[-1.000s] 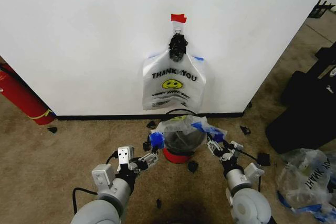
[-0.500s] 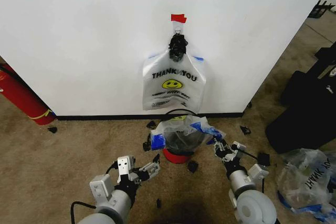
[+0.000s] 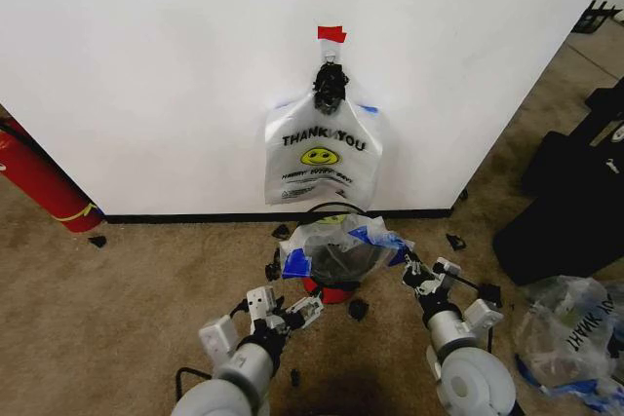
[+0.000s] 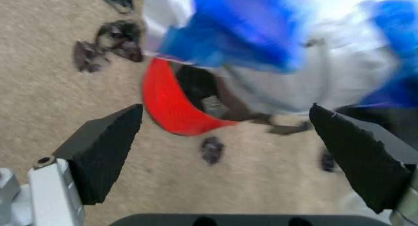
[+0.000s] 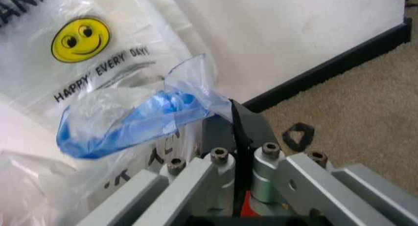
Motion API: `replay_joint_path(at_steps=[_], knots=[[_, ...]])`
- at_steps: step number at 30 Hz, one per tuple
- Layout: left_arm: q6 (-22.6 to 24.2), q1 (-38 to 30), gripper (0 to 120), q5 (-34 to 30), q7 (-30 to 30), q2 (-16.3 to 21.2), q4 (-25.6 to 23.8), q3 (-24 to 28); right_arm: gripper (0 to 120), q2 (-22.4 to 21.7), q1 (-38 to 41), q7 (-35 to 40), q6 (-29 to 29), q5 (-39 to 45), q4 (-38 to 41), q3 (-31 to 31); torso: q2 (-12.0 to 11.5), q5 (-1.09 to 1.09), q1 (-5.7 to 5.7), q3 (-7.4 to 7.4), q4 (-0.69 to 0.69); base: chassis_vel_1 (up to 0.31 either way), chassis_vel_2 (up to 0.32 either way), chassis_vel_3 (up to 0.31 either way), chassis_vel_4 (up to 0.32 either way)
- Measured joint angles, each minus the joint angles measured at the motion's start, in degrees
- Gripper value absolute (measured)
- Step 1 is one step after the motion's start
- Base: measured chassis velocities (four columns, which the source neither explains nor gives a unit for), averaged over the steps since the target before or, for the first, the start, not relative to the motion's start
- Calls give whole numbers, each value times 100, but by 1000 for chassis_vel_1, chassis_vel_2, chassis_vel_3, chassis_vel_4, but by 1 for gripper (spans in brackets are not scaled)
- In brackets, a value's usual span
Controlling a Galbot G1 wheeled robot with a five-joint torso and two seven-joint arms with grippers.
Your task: Pick up the garbage bag from the wall and place it over the trash bin.
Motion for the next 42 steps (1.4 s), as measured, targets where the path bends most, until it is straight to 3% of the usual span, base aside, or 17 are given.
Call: replay_joint_path(at_steps=[4,15,21,25,34,35,37,42], knots=[[-66,-170,100,130,3,-43,282,89,0,30,31,20,-13,17,6,-4,0,0,0,0,0,0,0,0,0],[-635,-460,100,-680,-35,-400,631,42,0,53,24,41,-16,37,-11,60,0,1,0,0,0,0,0,0,0],[-679,-584,93,-801,-98,-405,776,-5,0,56,6,47,-16,46,6,80,0,1,0,0,0,0,0,0,0],[-726,-664,86,-847,-138,-437,907,0,0,72,-1,52,-16,48,16,81,0,1,0,0,0,0,0,0,0],[-898,-788,53,-897,-192,-435,1044,38,0,109,-19,66,-10,52,35,119,0,1,0,0,0,0,0,0,0],[-901,-788,44,-899,-196,-427,1043,42,0,118,-18,67,-8,52,35,123,0,1,0,0,0,0,0,0,0],[-901,-789,43,-902,-196,-427,1041,43,0,124,-16,68,-8,52,33,123,0,1,0,0,0,0,0,0,0],[-900,-803,24,-965,-191,-437,1025,46,0,142,-1,76,-7,52,5,120,0,1,0,0,0,0,0,0,0]])
